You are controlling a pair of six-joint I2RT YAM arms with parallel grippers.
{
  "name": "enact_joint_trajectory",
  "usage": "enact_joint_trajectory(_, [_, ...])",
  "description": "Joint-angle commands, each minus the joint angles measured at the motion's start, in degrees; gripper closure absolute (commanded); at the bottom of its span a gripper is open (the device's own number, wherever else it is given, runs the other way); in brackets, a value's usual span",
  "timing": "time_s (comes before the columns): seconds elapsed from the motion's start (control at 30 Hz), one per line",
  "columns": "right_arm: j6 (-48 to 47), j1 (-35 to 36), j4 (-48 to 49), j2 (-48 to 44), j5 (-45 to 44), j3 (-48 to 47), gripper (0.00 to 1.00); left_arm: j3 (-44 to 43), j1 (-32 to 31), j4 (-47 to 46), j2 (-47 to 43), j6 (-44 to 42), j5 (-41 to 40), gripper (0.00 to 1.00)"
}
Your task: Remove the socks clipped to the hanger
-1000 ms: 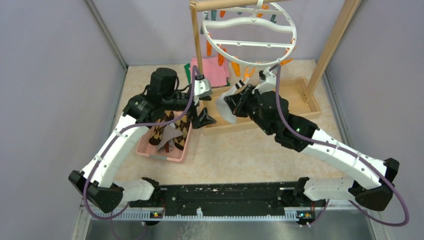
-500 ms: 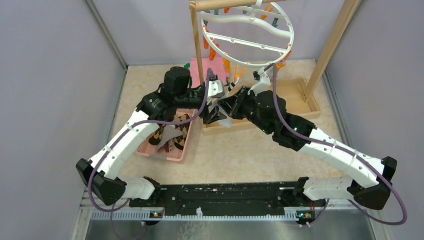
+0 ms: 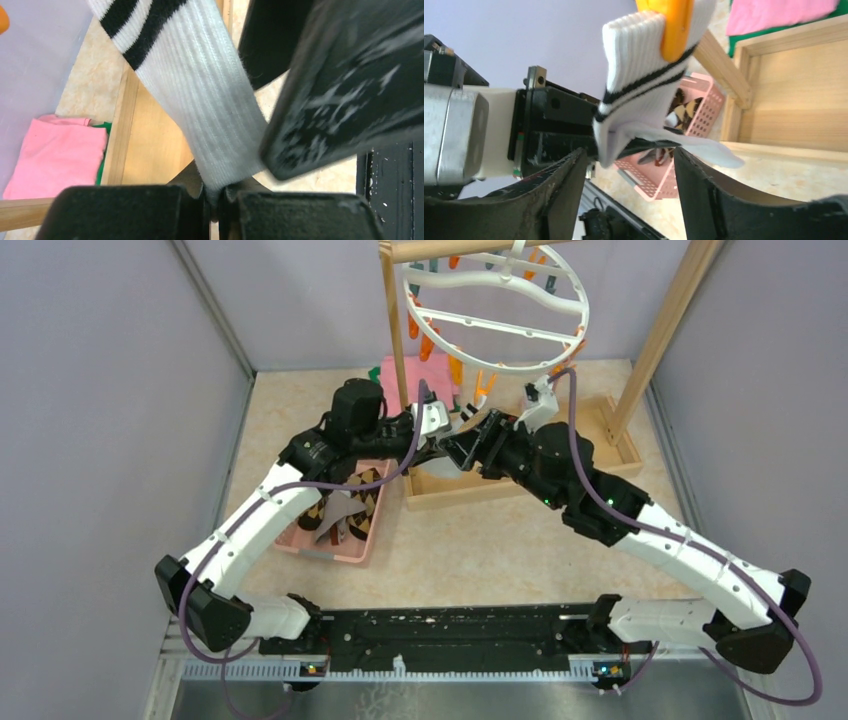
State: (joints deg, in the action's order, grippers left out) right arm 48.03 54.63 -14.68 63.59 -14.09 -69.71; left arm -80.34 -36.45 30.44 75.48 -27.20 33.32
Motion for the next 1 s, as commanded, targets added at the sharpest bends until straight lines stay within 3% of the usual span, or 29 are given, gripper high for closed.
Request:
enact_joint_trajectory(0.0, [-6.52, -0.20, -5.06, -7.54, -7.92, 1.27, 0.31, -1.49, -0.47, -3.15, -1.20, 2.44, 0.66, 1.00])
enact_joint_trajectory(0.13, [-14.29, -0.71, -2.52, -10.46, -14.55, 1.70, 0.19, -1.67, -1.20, -2.84, -0.87, 2.57, 0.39, 1.00])
enact_joint_trajectory(0.3, [-22.99, -1.03, -0.34, -4.48, -18.58, -6.42, 0.18, -1.79, -1.77, -2.30, -0.58, 2.76, -0.30, 1.00])
enact_joint_trajectory(0.7, [-26.90, -3.39, 2.80, 6.45, -22.48, -16.63, 0.32, 0.31, -4.02, -4.28, 0.21, 2.40, -4.85, 1.00])
enact_joint_trajectory(0.97, [-26.66, -3.87, 4.13, 6.72, -23.18, -16.68, 0.55, 1.42, -4.36, -5.91, 0.45, 0.71, -9.96, 1.00])
